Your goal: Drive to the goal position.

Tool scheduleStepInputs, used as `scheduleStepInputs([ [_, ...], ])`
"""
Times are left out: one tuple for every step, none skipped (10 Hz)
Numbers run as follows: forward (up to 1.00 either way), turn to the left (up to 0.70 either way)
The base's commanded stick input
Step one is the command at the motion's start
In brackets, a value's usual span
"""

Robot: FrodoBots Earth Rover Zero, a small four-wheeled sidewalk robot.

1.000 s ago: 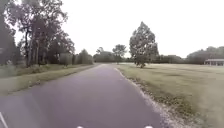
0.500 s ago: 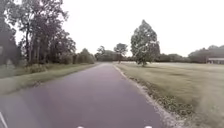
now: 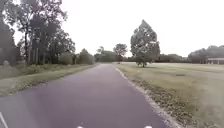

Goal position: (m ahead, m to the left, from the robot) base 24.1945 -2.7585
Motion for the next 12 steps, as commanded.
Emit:
scheduleStepInputs([
  [0.70,0.00],
  [0.70,0.00],
  [0.70,0.00],
  [0.70,0.00],
  [0.70,0.00],
  [0.70,0.00],
  [0.70,0.00],
  [0.70,0.00],
  [0.70,0.00],
  [0.70,0.00],
  [0.70,0.00],
  [0.70,0.00],
])
